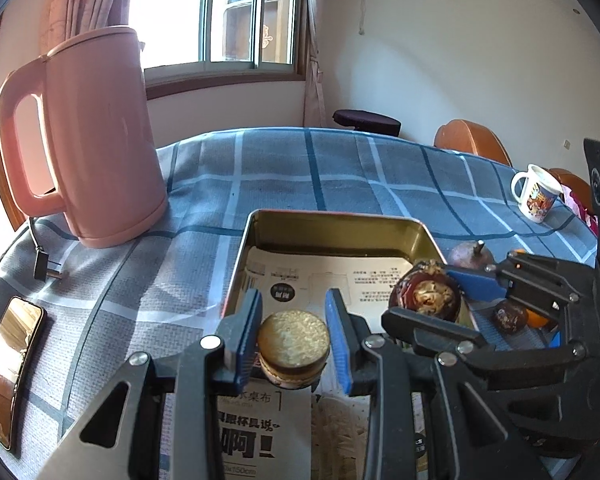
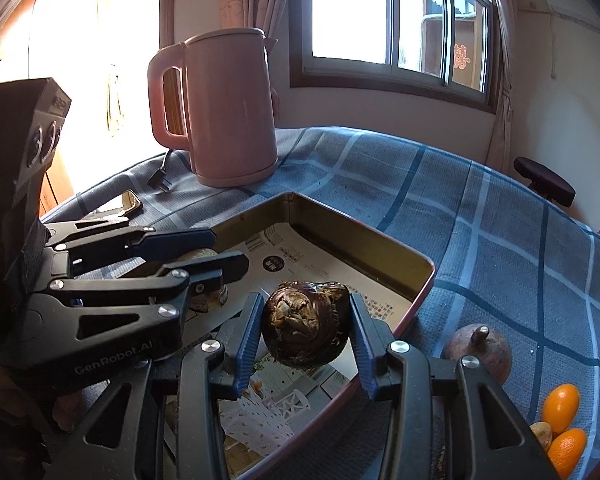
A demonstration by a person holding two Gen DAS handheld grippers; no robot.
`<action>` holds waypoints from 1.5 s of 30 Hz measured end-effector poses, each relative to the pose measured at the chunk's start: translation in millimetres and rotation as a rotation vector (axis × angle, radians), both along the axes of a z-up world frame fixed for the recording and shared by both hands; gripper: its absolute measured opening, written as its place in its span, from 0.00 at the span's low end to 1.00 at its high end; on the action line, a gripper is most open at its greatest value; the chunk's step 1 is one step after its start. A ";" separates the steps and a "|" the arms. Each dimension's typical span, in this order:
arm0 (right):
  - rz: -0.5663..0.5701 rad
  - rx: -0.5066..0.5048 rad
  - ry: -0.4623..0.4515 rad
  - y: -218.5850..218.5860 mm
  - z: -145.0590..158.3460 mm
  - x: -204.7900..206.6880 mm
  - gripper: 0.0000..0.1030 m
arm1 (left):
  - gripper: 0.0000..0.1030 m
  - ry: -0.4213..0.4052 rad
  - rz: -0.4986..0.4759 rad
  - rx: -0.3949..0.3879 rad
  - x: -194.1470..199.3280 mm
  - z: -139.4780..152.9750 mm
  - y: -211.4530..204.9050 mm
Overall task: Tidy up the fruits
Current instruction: 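Open both tools over the tin box to drop the cake and dark fruit, then move both open tools back toward the remaining fruit pile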
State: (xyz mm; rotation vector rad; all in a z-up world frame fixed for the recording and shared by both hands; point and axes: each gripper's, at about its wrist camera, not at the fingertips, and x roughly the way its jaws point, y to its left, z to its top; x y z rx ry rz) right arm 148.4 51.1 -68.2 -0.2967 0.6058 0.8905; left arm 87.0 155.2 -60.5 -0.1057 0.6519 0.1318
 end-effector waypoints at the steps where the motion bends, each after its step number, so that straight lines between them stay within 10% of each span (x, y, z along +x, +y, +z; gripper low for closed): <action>1: 0.000 -0.001 0.007 0.3 -1.0 0.7 0.43 | 0.33 0.002 0.003 0.001 0.1 -0.2 0.2; 5: 0.006 -0.016 0.021 2.6 -4.0 0.6 0.44 | 0.34 -0.005 0.017 0.000 -1.5 0.4 2.3; 12: -0.047 0.026 -0.020 -32.7 10.2 -13.7 0.65 | 0.76 -0.123 0.071 -0.008 -32.3 12.7 -3.8; 28: -0.449 0.072 -0.138 -222.7 17.8 -36.0 0.75 | 0.84 -0.095 -0.257 -0.011 -33.8 12.7 -148.1; 36: -0.488 0.121 -0.091 -245.2 11.5 -31.2 0.75 | 0.73 0.045 -0.413 0.023 -16.5 -5.1 -205.3; 45: -0.496 0.134 -0.033 -248.8 7.9 -23.5 0.75 | 0.28 0.190 -0.535 0.020 1.1 -25.8 -234.0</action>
